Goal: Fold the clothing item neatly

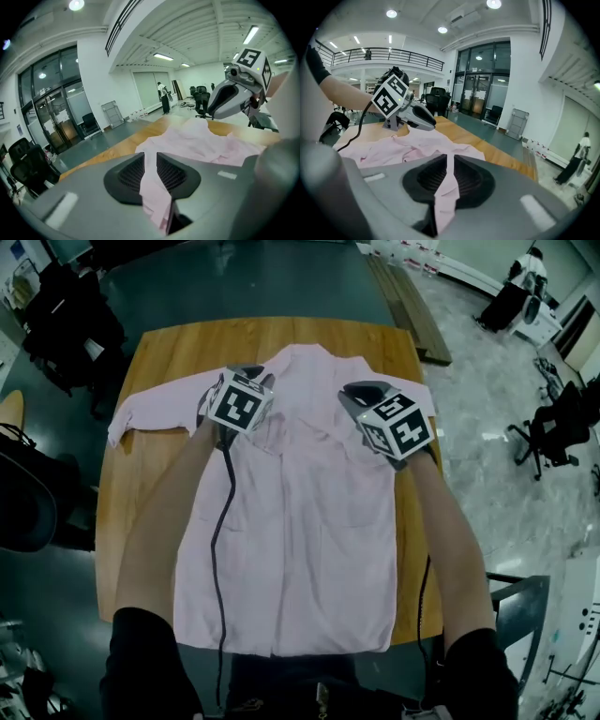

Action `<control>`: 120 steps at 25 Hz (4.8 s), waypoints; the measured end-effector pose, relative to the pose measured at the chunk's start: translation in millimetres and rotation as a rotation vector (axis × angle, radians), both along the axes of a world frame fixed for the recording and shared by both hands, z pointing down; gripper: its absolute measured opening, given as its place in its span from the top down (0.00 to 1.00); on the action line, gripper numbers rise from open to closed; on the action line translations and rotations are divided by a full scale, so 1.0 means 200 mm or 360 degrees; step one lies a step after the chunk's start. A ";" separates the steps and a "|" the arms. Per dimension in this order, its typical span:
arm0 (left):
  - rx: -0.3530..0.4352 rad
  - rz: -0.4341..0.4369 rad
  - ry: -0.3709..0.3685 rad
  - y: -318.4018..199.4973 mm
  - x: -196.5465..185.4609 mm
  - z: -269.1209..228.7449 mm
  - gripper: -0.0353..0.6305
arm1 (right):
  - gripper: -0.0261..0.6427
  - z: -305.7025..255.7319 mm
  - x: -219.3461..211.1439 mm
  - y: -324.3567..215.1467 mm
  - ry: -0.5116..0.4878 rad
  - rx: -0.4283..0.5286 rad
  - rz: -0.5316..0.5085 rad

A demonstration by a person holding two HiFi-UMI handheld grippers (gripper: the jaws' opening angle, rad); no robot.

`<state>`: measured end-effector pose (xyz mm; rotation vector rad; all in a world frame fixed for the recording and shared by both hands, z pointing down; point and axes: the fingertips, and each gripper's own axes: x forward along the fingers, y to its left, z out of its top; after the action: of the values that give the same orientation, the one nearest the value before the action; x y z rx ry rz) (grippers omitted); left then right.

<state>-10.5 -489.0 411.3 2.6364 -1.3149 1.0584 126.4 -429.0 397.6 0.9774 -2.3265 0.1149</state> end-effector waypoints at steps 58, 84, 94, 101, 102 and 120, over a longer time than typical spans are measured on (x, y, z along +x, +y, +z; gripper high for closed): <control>-0.0140 0.0110 0.0146 -0.49 0.60 0.52 0.94 | 0.80 0.68 1.42 -0.42 -0.0075 -0.0153 0.0979; -0.0321 -0.0198 0.0140 -0.35 0.49 0.58 0.94 | 0.92 0.31 1.43 -0.39 -0.0498 -0.0149 0.0822; -0.0345 -0.0195 0.0345 -0.24 0.27 0.38 0.94 | 0.92 -0.07 0.74 -0.31 -0.0501 -0.0046 0.0543; -0.0335 -0.0214 0.0389 -0.16 0.04 0.29 0.94 | 0.92 0.04 0.12 -0.27 -0.0525 -0.0133 0.0340; -0.0340 -0.0210 0.0383 -0.15 0.00 0.29 0.94 | 0.92 0.08 0.04 -0.26 -0.0506 -0.0158 0.0310; -0.0343 0.0035 0.0221 -0.04 0.04 0.36 0.93 | 0.78 0.51 -0.40 0.01 -0.0399 -0.0421 -0.0001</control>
<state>-1.6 -497.5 482.6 2.5187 -1.0820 0.9403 46.4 -427.0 499.1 0.8694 -2.4542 0.5585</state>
